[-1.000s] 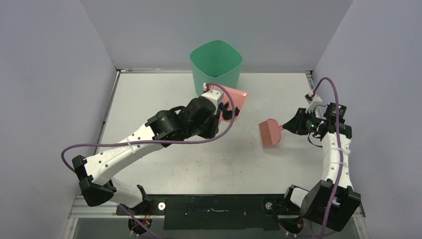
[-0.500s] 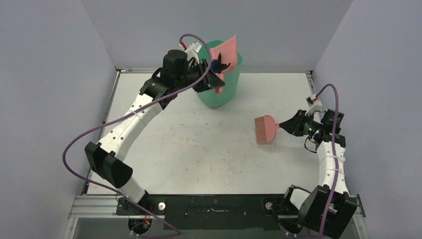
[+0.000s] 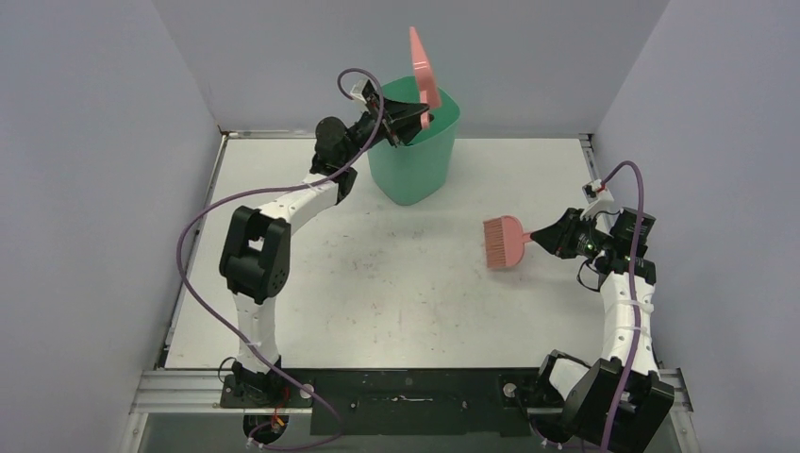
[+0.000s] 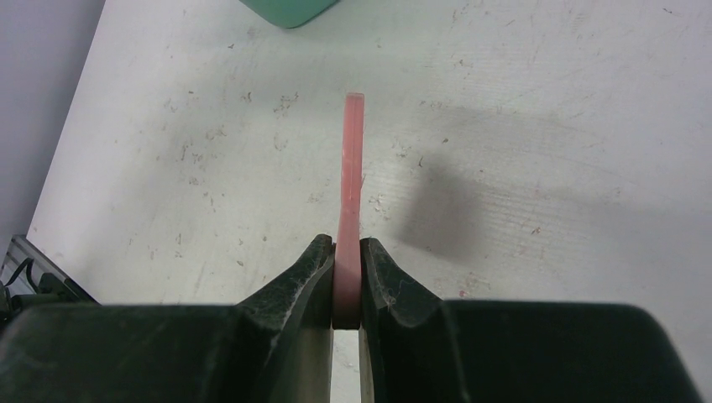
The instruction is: Sweep away the paper scraps from the table
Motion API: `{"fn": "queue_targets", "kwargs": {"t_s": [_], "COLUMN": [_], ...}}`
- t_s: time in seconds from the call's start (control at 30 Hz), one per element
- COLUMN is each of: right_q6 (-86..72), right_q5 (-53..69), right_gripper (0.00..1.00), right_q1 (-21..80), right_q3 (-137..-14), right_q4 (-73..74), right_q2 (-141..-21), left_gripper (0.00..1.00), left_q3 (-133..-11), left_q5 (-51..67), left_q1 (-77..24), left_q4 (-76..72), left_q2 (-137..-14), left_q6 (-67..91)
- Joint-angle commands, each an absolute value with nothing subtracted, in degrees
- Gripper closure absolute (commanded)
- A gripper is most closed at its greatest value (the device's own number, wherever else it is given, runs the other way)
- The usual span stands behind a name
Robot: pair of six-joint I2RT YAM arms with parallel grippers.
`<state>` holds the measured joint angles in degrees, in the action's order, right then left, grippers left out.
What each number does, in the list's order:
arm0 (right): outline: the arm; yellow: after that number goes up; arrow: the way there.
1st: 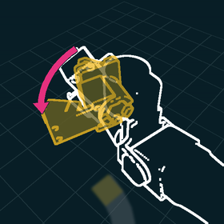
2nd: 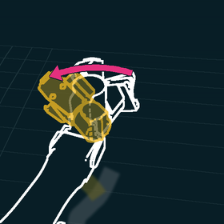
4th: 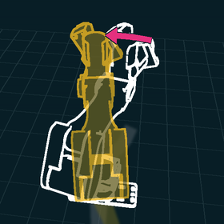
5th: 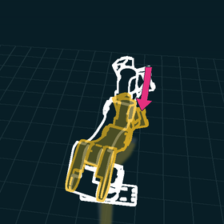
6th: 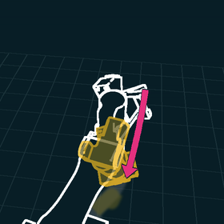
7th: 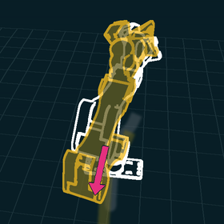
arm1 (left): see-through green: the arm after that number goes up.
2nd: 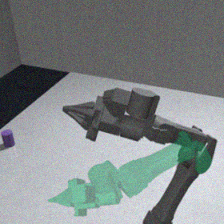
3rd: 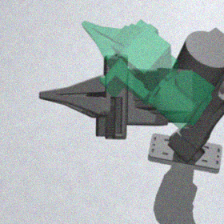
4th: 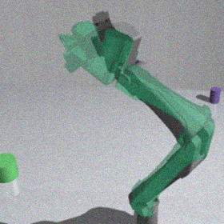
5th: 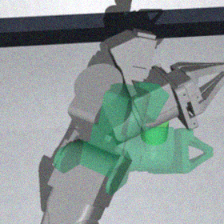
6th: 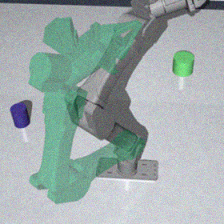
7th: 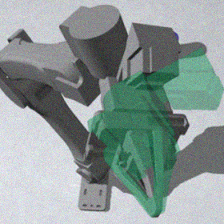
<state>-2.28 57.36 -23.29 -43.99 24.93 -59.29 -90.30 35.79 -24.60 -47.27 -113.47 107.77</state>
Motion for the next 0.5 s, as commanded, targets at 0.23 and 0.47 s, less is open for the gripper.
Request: {"fn": "queue_targets", "kwargs": {"t_s": [0.23, 0.47], "right_q6": [-2.46, -2.42], "right_q5": [59.61, 59.39], "right_gripper": [0.95, 0.95], "right_q1": [-23.81, -23.8], "right_q3": [-43.6, -43.51], "right_q4": [20.8, 20.72], "right_q2": [-58.53, -58.42], "left_gripper": [1.0, 1.0], "left_q3": [-87.95, -86.0], "left_q5": [35.22, 46.58], "left_q1": [-25.14, -25.38], "left_q4": [-75.31, -56.38], "left_q2": [-114.6, -105.77], "left_q6": [132.51, 112.59]}}
